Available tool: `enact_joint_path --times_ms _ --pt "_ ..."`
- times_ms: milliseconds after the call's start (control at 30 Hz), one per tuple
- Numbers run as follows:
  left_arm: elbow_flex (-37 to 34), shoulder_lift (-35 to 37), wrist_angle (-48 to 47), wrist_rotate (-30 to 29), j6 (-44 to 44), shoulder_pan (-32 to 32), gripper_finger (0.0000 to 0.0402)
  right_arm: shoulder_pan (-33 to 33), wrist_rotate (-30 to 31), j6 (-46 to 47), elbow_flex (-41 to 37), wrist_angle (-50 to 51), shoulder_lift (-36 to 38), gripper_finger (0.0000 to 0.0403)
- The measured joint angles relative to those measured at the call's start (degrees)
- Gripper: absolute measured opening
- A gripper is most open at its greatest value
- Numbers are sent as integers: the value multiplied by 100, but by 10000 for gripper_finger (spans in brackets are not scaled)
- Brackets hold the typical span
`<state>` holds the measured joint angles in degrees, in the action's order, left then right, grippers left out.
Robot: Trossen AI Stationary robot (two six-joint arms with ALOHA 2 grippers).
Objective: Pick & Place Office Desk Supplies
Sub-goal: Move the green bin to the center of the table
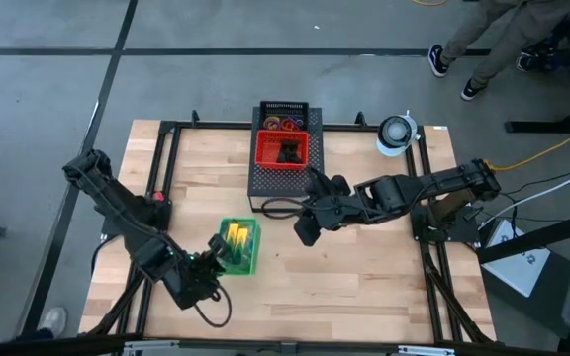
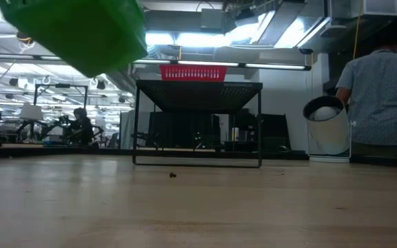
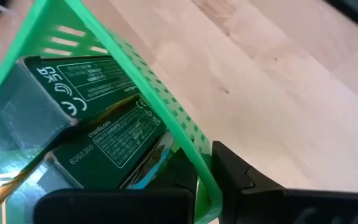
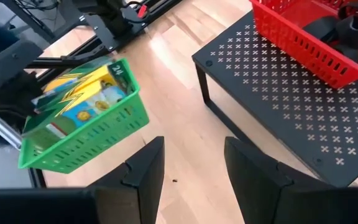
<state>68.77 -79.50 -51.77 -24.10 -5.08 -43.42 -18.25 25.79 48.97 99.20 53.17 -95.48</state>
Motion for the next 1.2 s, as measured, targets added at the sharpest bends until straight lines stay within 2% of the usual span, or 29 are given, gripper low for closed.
enact_joint_path --times_ms 133,300,433,600,800,867,1067,1200 --pt "15 -2 -5 135 -281 7 18 -134 16 -134 0 0 0 169" --pt "18 -26 19 552 -418 -8 18 -537 -209 -1277 0 -14 -7 169" --pt "-6 -188 352 761 -579 -9 18 -804 -285 -1481 0 -101 -190 169" --pt "-63 -877 960 769 -608 174 18 -849 -326 52 -2 -92 -611 169" --pt "38 -1933 1511 717 -200 686 18 -842 -1013 1420 -9 -88 -1047 169" --pt "113 -2282 1706 693 -97 841 19 -844 -1167 1676 -9 -88 -1102 169" --pt "654 -3063 2154 573 -314 1075 28 -849 -1140 2117 -6 -39 -1213 169" --pt "937 -3235 2141 549 -601 1093 31 -846 -1300 2248 -7 46 -1470 169"
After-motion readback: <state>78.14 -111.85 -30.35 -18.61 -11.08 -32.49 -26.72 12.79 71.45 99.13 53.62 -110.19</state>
